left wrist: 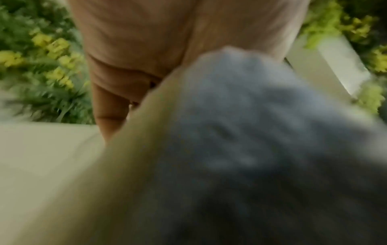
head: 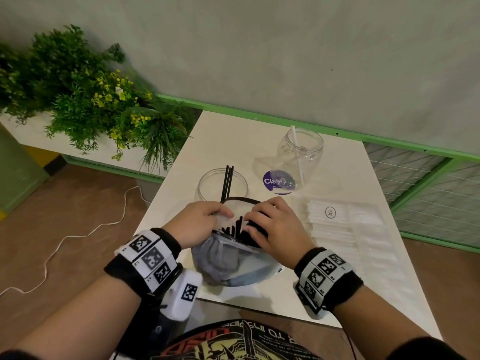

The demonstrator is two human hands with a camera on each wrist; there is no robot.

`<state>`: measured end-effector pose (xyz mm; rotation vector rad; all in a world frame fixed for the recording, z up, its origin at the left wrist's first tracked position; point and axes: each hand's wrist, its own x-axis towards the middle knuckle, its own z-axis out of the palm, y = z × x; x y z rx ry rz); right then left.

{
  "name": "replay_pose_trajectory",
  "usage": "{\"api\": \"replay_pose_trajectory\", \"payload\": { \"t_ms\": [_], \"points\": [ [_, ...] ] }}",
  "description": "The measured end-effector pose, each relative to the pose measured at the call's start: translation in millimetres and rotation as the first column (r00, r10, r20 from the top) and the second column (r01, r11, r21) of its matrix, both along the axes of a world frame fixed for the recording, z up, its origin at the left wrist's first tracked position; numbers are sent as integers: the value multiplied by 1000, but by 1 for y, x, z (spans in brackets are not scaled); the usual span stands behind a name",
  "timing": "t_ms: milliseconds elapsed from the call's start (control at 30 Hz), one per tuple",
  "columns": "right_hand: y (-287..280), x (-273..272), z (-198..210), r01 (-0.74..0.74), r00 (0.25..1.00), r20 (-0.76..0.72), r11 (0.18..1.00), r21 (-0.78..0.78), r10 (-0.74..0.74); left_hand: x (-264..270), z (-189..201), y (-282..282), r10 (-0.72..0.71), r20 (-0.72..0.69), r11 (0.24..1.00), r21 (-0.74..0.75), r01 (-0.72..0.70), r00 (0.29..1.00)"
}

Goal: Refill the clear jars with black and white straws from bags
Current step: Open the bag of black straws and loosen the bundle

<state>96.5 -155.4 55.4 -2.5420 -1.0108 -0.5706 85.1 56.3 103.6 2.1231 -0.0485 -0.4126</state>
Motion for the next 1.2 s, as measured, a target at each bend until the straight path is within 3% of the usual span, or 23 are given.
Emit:
{"api": "replay_pose_trajectory", "payload": {
  "t_ms": [133, 267, 333, 433, 567, 700, 833, 1000, 1200],
  "points": [
    [-6, -1, -2, 47, 998, 28, 998, 42, -49, -14, 19, 11, -67, 116, 947, 320, 26, 991],
    [-6, -4, -4, 75, 997, 23, 993, 86, -78, -24, 27, 9, -293, -79, 801, 524, 290, 953],
    [-6, -5, -5, 90, 996, 5, 990, 113, -91, -27, 17, 8, -321, -91, 803, 501, 322, 943],
    [-6, -7, -2, 89, 996, -17, 988, 128, -87, -27, 4, 6, -206, 1, 905, 381, 190, 979],
    [-10, -13, 8, 89, 992, -102, 989, 121, -76, -26, 3, 3, -89, 61, 969, 236, 72, 994],
    [-14, -13, 15, 83, 979, -188, 997, -1, -81, -25, 4, -3, -69, 88, 987, 152, 55, 994],
    [-11, -9, 14, 51, 981, -183, 994, -92, -67, -22, 6, -8, -88, 86, 987, 143, 75, 992],
    [-2, -8, 8, 55, 974, -213, 993, -105, -76, -21, 15, -25, -170, -76, 981, 80, 176, 983],
    [2, -5, 7, 75, 982, -169, 995, -62, -85, -21, 9, -30, -85, -28, 992, 94, 87, 996]
  ]
}}
